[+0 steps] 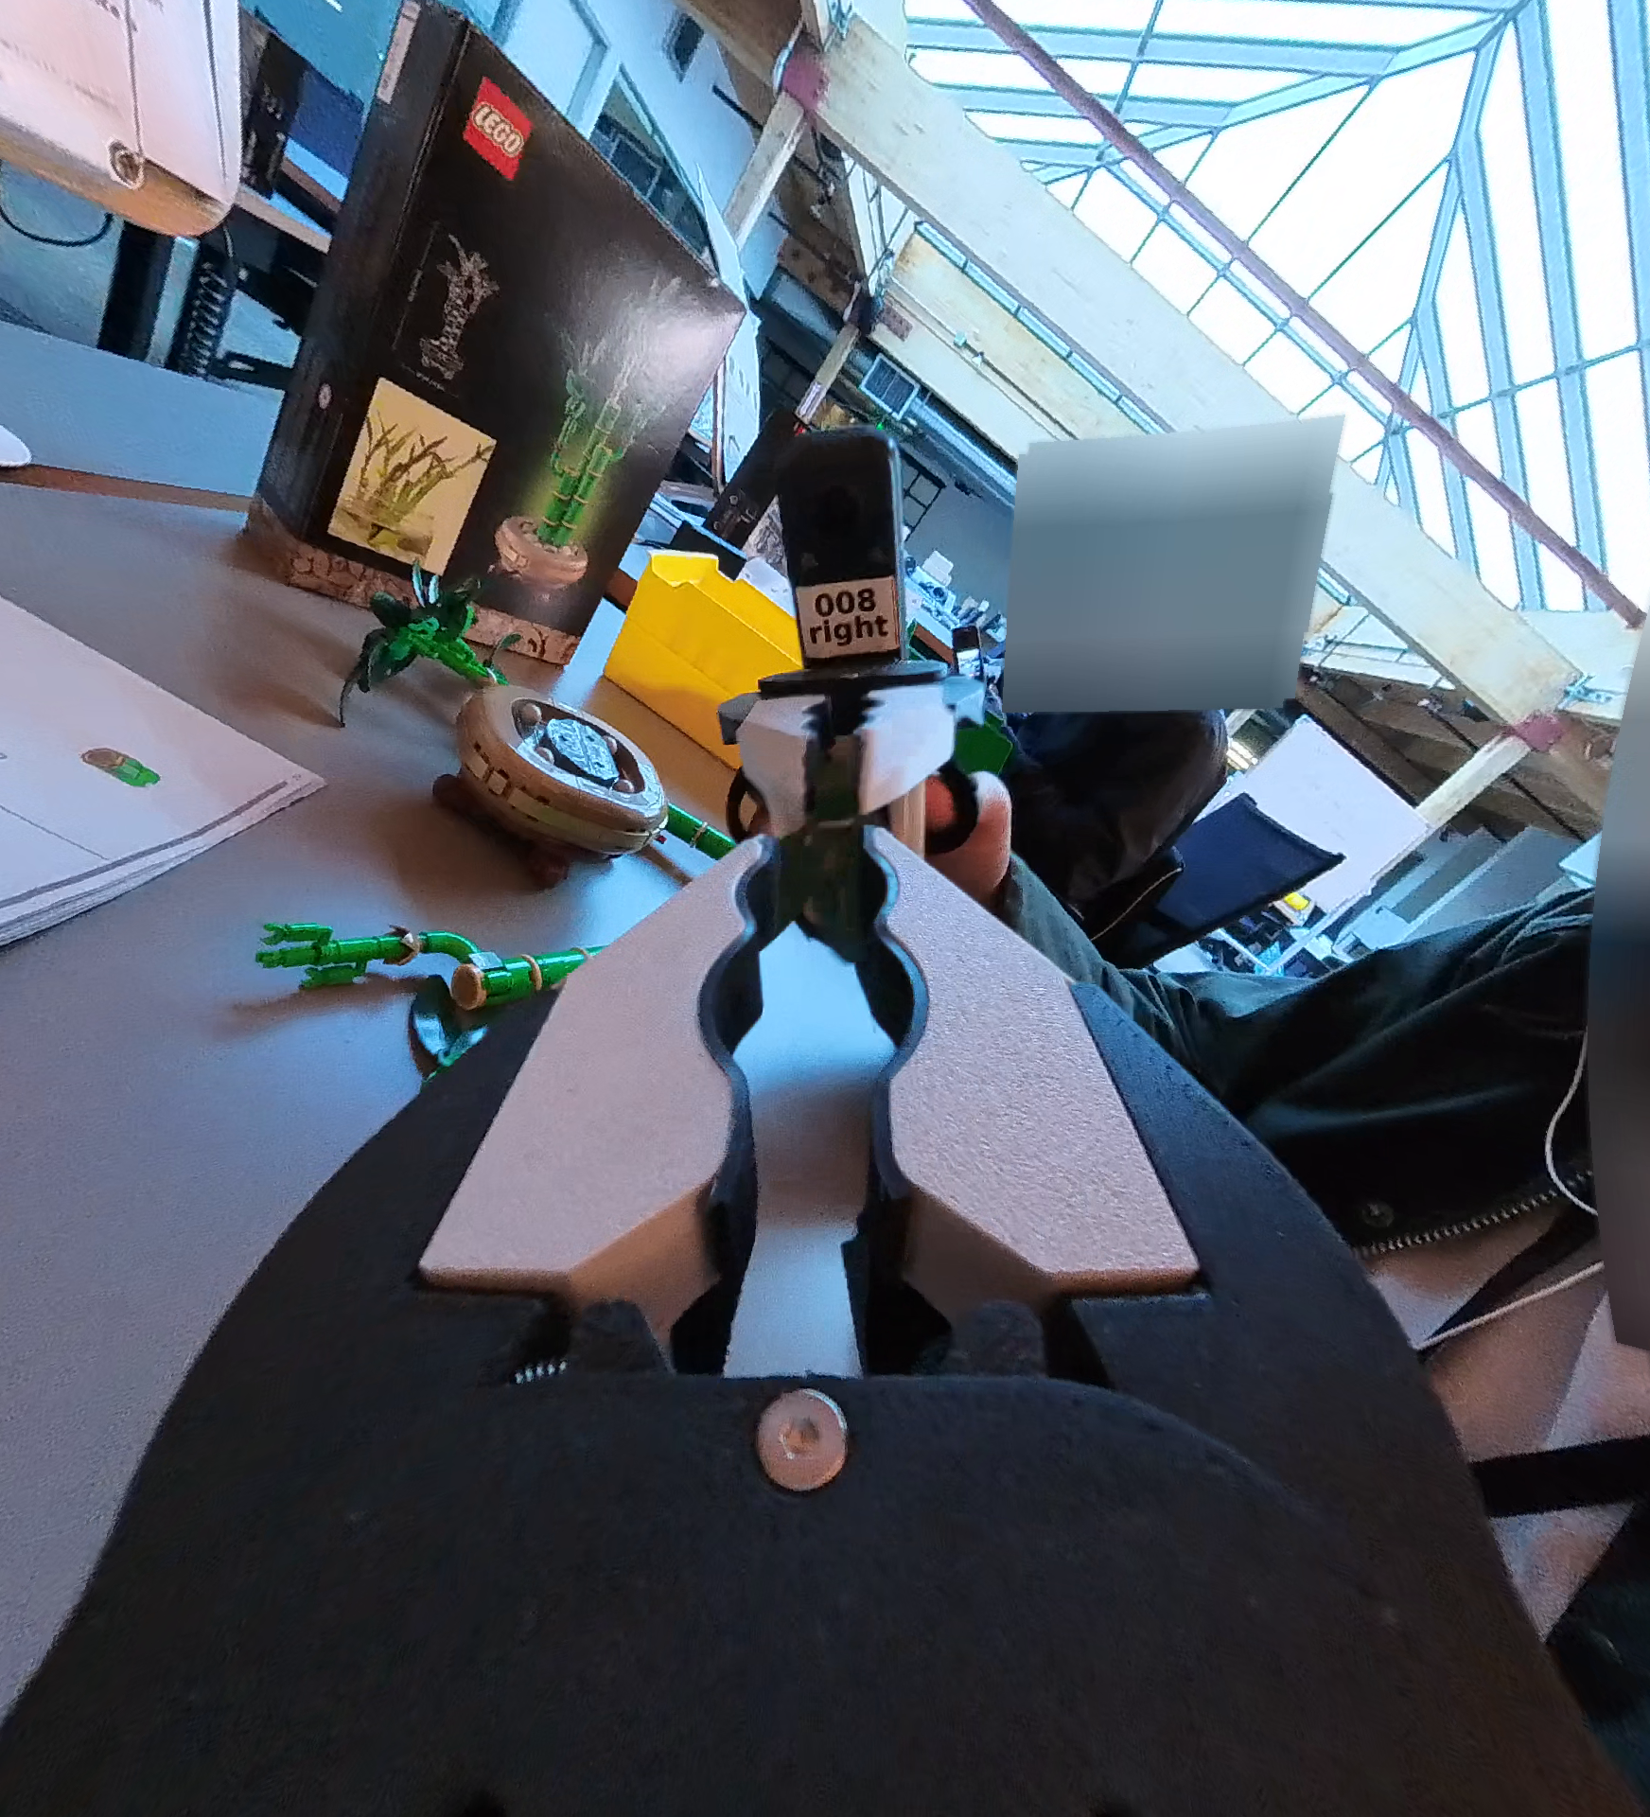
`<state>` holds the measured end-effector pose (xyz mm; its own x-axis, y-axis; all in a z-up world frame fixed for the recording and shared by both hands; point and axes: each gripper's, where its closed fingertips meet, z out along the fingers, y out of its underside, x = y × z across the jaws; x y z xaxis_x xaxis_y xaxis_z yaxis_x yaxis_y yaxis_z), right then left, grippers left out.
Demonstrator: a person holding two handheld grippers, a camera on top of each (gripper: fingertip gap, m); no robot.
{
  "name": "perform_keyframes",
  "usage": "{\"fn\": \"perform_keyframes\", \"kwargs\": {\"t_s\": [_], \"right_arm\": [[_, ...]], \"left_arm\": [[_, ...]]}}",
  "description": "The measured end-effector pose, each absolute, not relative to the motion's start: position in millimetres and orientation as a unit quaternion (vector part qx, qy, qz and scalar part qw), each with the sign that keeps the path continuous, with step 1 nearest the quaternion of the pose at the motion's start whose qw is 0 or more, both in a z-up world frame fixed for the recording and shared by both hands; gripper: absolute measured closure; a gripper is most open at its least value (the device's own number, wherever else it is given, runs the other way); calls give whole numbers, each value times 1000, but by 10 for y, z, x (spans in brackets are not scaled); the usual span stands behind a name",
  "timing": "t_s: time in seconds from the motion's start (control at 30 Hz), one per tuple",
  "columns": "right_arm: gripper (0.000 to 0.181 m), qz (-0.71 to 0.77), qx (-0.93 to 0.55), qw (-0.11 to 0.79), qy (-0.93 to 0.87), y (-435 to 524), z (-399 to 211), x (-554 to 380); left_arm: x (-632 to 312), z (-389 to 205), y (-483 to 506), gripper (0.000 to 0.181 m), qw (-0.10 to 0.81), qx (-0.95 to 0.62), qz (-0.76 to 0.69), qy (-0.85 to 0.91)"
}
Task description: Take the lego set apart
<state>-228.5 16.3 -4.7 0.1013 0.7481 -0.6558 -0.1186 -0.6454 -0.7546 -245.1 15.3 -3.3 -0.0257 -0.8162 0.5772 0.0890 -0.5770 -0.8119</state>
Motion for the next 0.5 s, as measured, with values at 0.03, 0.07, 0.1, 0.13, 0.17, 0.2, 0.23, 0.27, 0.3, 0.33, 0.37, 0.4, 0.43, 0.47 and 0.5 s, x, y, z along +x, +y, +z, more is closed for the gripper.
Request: {"fn": "perform_keyframes", "kwargs": {"t_s": [0.03,0.07,0.1,0.13,0.17,0.2,0.23,0.27,0.3,0.33,0.37,0.4,0.43,0.47,0.5], "right_arm": [[175,618,-663,343,-245,160,-85,-2298],[175,615,-667,340,-249,151,-108,-2311],[175,617,-666,335,-250,140,-114,-2322],[175,619,-667,331,-250,134,-122,-2330],[175,620,-667,328,-251,130,-134,-2337],[175,622,-667,324,-251,123,-140,-2343],[175,624,-666,320,-252,118,-147,-2350],[175,625,-667,317,-253,114,-157,-2356],[175,625,-668,313,-256,103,-170,-2364],[175,626,-667,311,-259,92,-172,-2373],[175,627,-666,311,-259,93,-172,-2376],[175,627,-666,310,-260,89,-176,-2379],[175,627,-666,309,-262,83,-177,-2381],[175,625,-666,310,-264,82,-180,-2382],[175,621,-668,311,-267,83,-189,-2383]], "left_arm": [[-2444,-21,145,165,349,-602,-654,297],[-2432,-36,150,163,349,-605,-652,295],[-2412,-77,148,161,348,-612,-644,299],[-2386,-114,128,160,345,-616,-638,309],[-2361,-139,102,160,340,-618,-634,319],[-2339,-160,85,161,337,-620,-629,325],[-2325,-180,71,163,335,-622,-625,331],[-2315,-194,60,166,334,-623,-622,336],[-2311,-196,49,168,333,-622,-622,339],[-2310,-198,39,170,331,-621,-624,341],[-2315,-194,34,171,330,-619,-626,341],[-2318,-192,29,172,328,-618,-628,341],[-2320,-193,23,172,326,-617,-630,342],[-2319,-197,21,172,324,-617,-630,342],[-2319,-200,24,172,325,-618,-629,341]]}}
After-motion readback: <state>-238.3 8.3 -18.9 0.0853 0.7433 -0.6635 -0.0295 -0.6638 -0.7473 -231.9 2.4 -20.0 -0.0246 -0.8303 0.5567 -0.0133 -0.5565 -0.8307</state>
